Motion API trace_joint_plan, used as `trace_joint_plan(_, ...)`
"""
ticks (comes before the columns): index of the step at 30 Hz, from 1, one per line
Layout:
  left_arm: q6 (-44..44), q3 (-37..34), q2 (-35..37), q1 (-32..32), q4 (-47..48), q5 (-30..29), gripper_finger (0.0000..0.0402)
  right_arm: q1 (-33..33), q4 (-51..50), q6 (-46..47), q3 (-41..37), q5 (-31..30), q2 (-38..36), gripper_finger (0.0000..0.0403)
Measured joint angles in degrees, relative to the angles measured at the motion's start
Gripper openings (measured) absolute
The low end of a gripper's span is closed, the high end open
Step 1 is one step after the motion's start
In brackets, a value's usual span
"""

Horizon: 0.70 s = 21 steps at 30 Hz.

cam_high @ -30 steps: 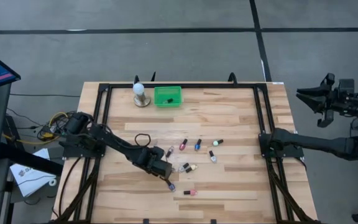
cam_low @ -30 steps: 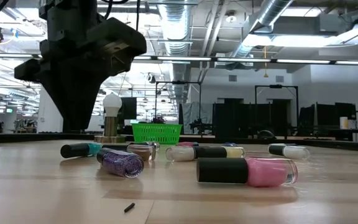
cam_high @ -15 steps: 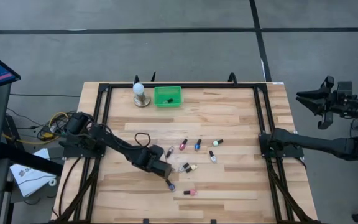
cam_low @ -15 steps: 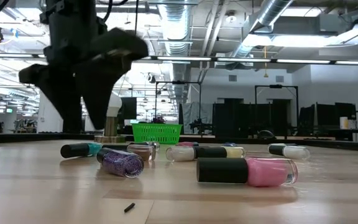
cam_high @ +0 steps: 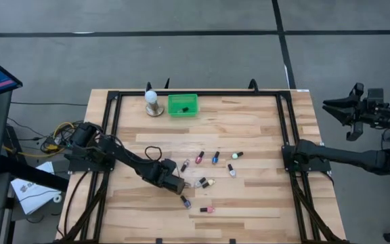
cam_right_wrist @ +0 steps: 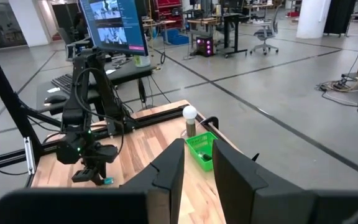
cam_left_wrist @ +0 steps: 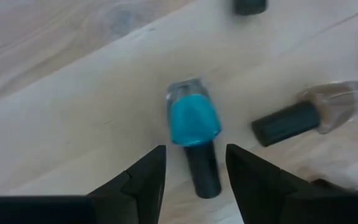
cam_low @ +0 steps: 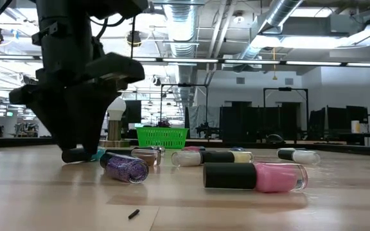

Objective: Pick & Place Nail Polish
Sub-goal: Put the light blue nail polish into the green bin

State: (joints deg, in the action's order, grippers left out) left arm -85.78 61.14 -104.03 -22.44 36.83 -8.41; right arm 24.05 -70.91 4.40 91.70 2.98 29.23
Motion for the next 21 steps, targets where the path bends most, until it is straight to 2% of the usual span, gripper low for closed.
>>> trace_joint_plan(8, -0.17, -2.29, 0.41, 0.00, -1.89, 0.79, 0.0156, 0.00, 0.02, 0.01, 0.02, 0.00, 0.00, 0.0076)
trace_joint_plan(18, -0.17, -4.17, 0.37, 0.07, -2.32, 2.39, 0.0053, -0.02, 0.02, 0.15, 0.02, 0.00, 0.02, 0.0076)
trace_joint_plan(21, -0.15, -4.19, 0.33, 0.07, -2.31, 2.49, 0.0046, 0.00, 0.04, 0.15, 0.02, 0.00, 0.02, 0.0076)
